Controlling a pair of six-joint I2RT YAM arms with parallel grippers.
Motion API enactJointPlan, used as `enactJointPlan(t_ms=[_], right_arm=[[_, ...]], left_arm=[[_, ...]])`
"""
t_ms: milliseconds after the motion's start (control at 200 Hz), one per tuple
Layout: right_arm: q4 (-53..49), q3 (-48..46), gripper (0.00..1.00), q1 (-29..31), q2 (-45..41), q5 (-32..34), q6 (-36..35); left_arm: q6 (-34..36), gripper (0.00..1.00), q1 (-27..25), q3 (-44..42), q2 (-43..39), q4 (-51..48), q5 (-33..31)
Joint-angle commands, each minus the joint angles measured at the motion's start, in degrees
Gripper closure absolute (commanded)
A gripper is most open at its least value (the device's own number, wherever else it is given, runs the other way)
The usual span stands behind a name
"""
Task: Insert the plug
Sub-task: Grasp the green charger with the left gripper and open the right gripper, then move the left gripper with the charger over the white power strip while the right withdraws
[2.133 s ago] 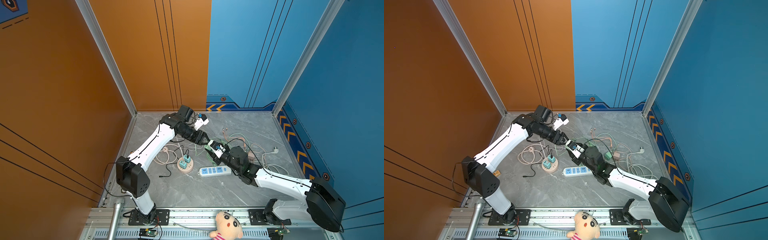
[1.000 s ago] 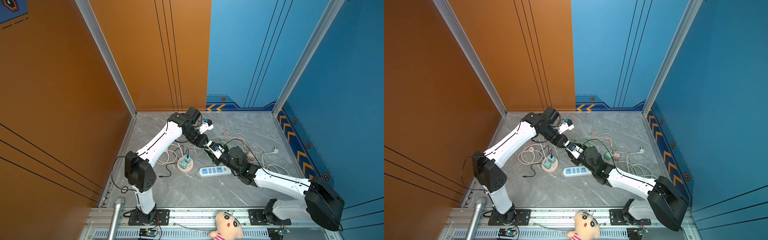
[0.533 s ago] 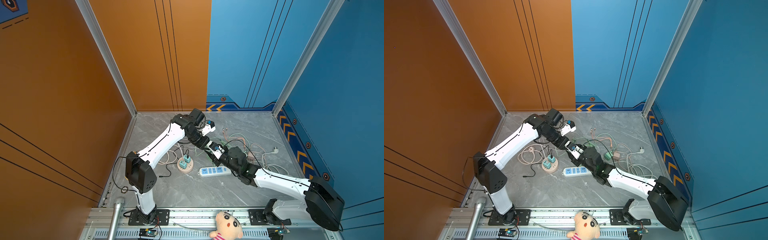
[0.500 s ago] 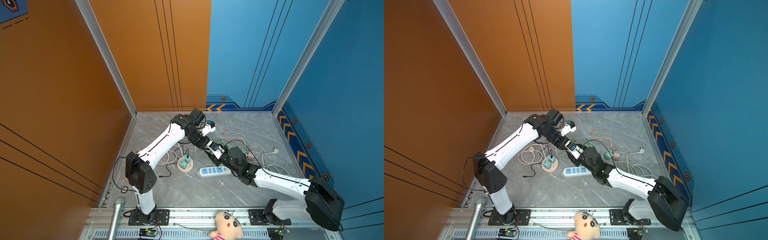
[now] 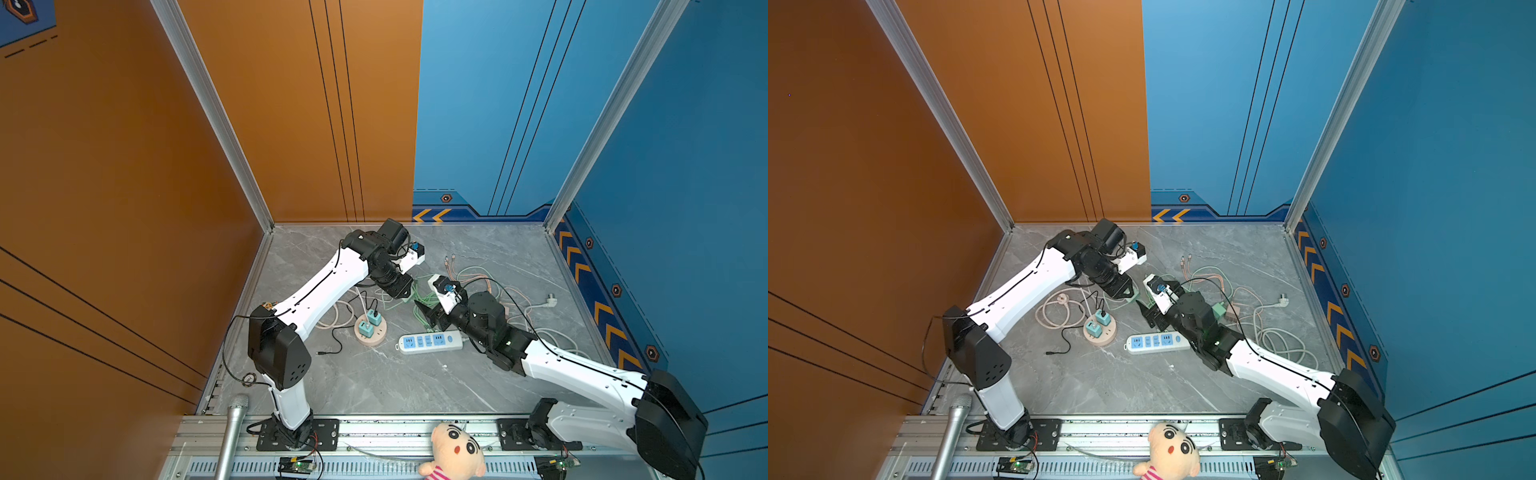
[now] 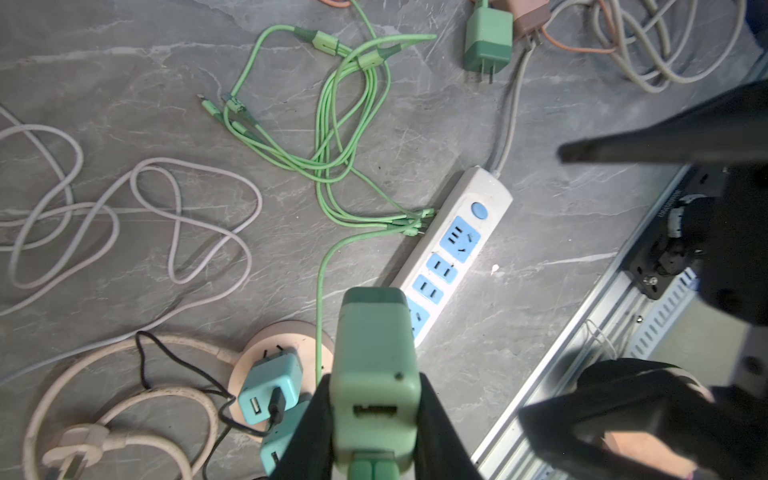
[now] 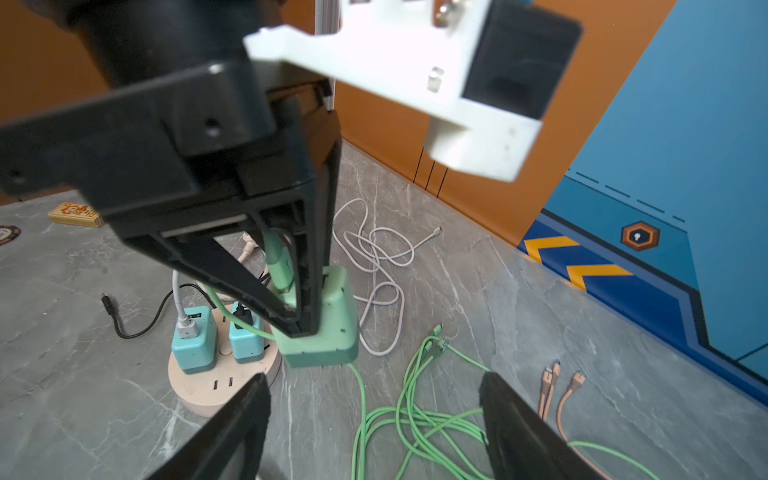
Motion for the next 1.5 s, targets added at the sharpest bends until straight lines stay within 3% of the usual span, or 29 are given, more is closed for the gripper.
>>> enactJointPlan(t_ms=[0,205,566,886,1497], right_arm=[[-7.2,1.6,0.19,-5.6,-3.2,-3.6,7.8],[-9.0,-0.5,0.2,-14.0,-7.8,-4.3,14.2],[-12.9,0.8,0.21,-19.7,-7.4,-7.6,18.7],[-12.5,0.8,0.21,-21.2,-5.9,-9.2,19.6],[-13.6,3.2,0.22,-21.4,-1.7,-10.5,20.1]], left_arm=[[3.3,1.0,-0.9,-1.5,-0.1,-0.5,-5.2],[6.9,1.0,-3.5,-2.4,1.6,-0.5,-7.1],[12.6,1.0,-7.5,0.5,4.1,-0.4,-3.7],[16.9,1.0,-9.6,-3.6,3.8,-1.6,-0.4],[18.3,1.0,-13.0,-4.9,9.1,-3.6,-4.7]])
